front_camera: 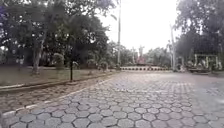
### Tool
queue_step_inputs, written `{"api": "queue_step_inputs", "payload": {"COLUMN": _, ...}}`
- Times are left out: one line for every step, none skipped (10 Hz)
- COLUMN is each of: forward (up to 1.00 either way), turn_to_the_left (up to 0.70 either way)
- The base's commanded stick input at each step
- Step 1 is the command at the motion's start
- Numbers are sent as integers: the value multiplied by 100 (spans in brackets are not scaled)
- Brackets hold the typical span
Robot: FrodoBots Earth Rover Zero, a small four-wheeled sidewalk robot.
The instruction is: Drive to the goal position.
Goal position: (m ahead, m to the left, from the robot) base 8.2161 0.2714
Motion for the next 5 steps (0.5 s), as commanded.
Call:
{"api": "queue_step_inputs", "payload": {"forward": 69, "turn_to_the_left": 0}}
{"api": "queue_step_inputs", "payload": {"forward": 69, "turn_to_the_left": 0}}
{"api": "queue_step_inputs", "payload": {"forward": 69, "turn_to_the_left": 0}}
{"api": "queue_step_inputs", "payload": {"forward": 69, "turn_to_the_left": 0}}
{"api": "queue_step_inputs", "payload": {"forward": 69, "turn_to_the_left": 0}}
